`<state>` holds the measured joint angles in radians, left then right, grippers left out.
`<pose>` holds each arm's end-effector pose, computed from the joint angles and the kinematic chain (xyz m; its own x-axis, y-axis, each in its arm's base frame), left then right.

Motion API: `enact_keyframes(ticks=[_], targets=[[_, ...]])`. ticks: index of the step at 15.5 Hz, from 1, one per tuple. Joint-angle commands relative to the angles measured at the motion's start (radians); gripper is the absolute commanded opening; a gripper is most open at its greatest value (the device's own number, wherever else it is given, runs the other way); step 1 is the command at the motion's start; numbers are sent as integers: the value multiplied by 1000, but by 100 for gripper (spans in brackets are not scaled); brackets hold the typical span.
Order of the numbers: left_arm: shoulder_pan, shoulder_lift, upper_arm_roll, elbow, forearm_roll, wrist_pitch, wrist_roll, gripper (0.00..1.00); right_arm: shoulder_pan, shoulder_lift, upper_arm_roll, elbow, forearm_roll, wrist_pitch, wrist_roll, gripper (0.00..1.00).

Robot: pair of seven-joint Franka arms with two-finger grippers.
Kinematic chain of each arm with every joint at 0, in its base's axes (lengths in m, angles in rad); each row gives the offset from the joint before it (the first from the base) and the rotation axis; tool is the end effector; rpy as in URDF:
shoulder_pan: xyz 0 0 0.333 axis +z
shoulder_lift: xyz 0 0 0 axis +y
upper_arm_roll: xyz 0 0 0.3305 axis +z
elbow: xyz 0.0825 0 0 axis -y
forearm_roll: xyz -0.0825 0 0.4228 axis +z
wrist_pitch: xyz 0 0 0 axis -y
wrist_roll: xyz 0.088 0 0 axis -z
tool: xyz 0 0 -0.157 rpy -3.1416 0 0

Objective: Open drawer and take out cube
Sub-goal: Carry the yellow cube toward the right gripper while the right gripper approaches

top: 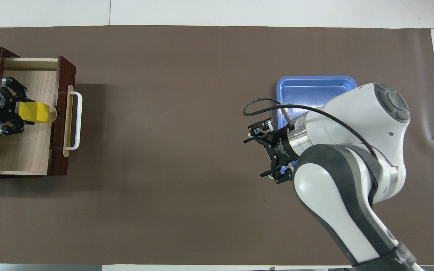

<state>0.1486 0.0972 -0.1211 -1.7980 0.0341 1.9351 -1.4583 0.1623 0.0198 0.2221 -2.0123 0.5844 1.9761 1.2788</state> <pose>0.6350 0.0231 0.4445 0.0950 0.9952 0.0250 0.9947 -0.0960 0.0380 0.5258 0.2776 0.4026 0.3630 -0.7799 -0.5098 -0.9142 -0.4039 -0.0331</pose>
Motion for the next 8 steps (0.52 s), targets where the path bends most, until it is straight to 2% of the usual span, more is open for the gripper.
enact_keyframes(ticks=[1,2,4,8], targets=[[-82,111,9,253,-5,-184,-43,0,40,22,-1,-37,86,107,48,100],[-119,121,9,275,-5,-203,-101,0,51,25,-1,-51,115,142,51,100],[-190,118,9,256,0,-190,-244,0,68,22,-1,-71,162,173,53,100],[-364,61,9,129,0,-137,-488,0,68,22,-1,-74,186,176,63,100]])
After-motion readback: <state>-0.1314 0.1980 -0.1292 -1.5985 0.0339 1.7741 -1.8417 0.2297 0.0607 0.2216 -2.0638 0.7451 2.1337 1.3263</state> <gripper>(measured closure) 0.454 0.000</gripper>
